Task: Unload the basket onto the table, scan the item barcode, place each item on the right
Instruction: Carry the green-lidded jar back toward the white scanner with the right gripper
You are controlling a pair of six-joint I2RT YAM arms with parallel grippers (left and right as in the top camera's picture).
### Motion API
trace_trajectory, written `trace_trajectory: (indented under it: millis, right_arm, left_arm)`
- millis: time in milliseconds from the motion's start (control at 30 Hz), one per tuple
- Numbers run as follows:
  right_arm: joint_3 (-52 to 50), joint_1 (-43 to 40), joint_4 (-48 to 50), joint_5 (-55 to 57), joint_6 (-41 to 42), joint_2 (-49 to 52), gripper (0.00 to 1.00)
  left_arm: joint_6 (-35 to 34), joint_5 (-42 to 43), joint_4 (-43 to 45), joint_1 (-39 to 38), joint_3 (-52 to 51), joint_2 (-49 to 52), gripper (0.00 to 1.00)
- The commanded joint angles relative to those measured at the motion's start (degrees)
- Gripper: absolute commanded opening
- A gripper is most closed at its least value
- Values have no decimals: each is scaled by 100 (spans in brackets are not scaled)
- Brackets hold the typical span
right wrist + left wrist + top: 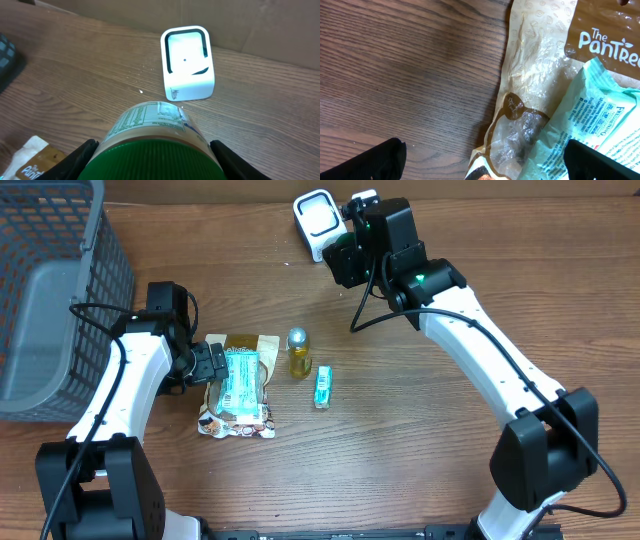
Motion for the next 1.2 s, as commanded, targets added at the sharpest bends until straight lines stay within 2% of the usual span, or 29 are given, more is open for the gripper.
trace_trajectory:
  millis: [0, 200, 633, 1167]
  right_arm:
    - [-31, 15, 90, 74, -105, 61, 10]
    - [-31, 15, 68, 72, -101, 173, 9]
    - [-31, 13, 369, 74, -103, 1137, 8]
    - [-302, 13, 621, 74, -103, 1290, 8]
  left_arm:
    - [66, 46, -11, 13, 96, 24, 100]
    - [66, 44, -11, 11, 96, 24, 100]
    - [66, 46, -11, 13, 96, 24, 100]
    - [66, 46, -11, 11, 96, 24, 99]
